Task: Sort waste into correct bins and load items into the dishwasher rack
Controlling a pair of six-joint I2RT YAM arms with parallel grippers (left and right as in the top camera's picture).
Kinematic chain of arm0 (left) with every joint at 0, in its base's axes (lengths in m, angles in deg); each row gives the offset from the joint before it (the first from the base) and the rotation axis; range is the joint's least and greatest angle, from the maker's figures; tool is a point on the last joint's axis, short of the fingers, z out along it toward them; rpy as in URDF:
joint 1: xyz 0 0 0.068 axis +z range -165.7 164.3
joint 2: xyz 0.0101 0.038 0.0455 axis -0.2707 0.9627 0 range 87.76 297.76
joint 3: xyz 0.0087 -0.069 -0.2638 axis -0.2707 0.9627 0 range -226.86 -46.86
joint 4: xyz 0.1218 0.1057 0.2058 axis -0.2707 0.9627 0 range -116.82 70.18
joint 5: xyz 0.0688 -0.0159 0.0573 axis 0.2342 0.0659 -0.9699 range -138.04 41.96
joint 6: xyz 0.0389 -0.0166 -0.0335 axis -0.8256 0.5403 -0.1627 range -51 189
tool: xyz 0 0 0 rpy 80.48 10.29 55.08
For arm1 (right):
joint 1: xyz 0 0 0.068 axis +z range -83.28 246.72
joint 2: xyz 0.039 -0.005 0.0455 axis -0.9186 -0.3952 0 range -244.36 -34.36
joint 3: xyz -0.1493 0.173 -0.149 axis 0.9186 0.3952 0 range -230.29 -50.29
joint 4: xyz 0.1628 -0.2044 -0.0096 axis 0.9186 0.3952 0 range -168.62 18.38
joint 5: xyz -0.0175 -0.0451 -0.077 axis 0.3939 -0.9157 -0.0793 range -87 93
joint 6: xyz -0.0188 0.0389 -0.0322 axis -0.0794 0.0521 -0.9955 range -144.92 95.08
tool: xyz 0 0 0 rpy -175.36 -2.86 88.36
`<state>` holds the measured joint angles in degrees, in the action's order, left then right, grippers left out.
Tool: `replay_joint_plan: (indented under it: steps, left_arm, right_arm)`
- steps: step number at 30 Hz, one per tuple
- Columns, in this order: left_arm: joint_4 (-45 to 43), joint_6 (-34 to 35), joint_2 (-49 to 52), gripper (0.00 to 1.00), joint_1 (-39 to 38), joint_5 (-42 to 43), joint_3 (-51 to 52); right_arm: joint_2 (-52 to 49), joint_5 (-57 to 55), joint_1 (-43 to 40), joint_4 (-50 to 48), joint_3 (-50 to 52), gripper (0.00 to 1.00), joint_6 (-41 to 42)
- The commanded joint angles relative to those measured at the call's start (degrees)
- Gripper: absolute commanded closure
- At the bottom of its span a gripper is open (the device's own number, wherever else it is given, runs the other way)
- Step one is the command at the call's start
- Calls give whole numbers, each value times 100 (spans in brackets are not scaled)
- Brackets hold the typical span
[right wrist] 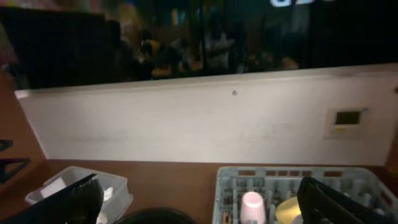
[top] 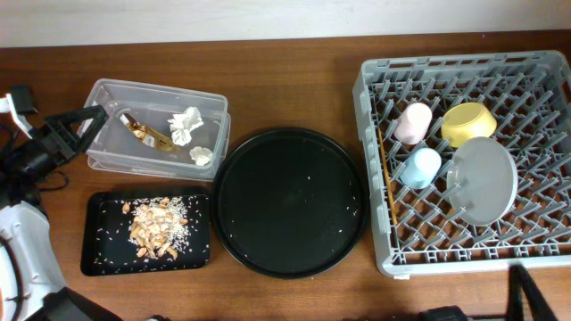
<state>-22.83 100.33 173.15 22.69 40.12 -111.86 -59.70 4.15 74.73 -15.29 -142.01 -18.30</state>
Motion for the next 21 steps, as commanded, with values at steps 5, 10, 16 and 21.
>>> replay_joint_plan:
  steps: [5, 10, 16, 21]
  left_arm:
    - [-13, 28, -59, 1, 13, 101, -9]
    - [-11, 31, -59, 1, 13, 101, -9]
    - [-13, 28, -59, 1, 13, 101, -9]
    - [-13, 28, -59, 1, 13, 101, -9]
  right_arm:
    - [1386, -487, -105, -695, 2201, 2, -33]
    - [1976, -485, -103, -2887, 4295, 2, -31]
    - [2430, -487, -105, -5663, 6714, 2, -11]
    - [2514, -463, -282, -6570, 7995, 2, 101]
